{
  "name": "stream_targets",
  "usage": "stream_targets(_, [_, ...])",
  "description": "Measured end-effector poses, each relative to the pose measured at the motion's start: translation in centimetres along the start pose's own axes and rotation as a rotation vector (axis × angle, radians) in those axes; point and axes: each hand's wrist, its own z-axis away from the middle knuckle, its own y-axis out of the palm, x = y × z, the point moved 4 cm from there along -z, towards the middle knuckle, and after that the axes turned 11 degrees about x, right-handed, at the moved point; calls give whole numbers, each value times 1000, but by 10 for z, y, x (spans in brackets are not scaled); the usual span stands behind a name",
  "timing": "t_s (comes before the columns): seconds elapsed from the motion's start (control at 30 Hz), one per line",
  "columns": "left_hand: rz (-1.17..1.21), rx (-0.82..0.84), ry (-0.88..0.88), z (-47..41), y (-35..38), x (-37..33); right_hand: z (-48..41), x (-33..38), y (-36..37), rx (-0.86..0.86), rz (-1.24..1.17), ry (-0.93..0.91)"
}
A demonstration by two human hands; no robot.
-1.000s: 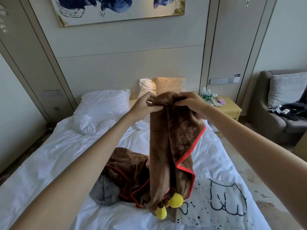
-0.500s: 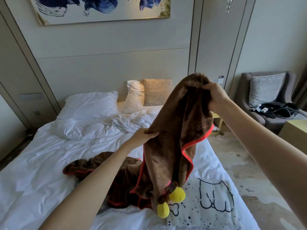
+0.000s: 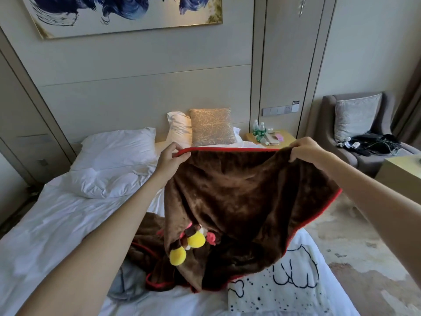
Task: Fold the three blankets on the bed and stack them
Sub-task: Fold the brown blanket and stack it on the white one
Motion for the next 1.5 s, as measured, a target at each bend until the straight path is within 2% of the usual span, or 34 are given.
stream_targets(0.1, [-80,-38,58,-4,1,-11,0,2,10,231,150,37])
stream_targets(0.17, [-116,-61,100,-5,2,-22,0,2,14,317,179,47])
stream_targets(0.27, [-127,-48,161,-7,3,-38,0,6,19,374,212,26])
stream_targets(0.37, [-134,50,227,-7,19,-58,1,24,36,404,267,-109])
stream_targets(0.53, [-152,136,290,-11,47,-78,5,57,81,500,124,-264])
stream_targets(0.67, [-192,238,326,-9,60,-78,17,82,107,671,-152,-412])
stream_targets(0.73, [-184,214,331,-8,59,-75,16,86,115,606,-229,-423])
stream_targets(0.8, [-190,139,320,-7,52,-70,12,86,116,403,-187,-412])
stream_targets(0.9, [-187,35,298,-4,37,-58,5,76,114,168,-2,-460])
stream_targets(1.0, [-166,-110,259,-1,20,-44,1,54,112,36,225,-381])
stream_targets(1.17, [-165,-297,179,3,-17,-17,-8,-3,108,25,393,-169])
stream_targets(1.37, [-180,-505,-49,16,-47,29,-10,-53,82,35,482,-37])
stream_targets(1.43, [-222,-473,-133,18,-49,43,-10,-49,75,30,390,-79])
stream_targets(1.5, [-237,-332,-213,15,-41,56,-6,-28,73,14,320,-194])
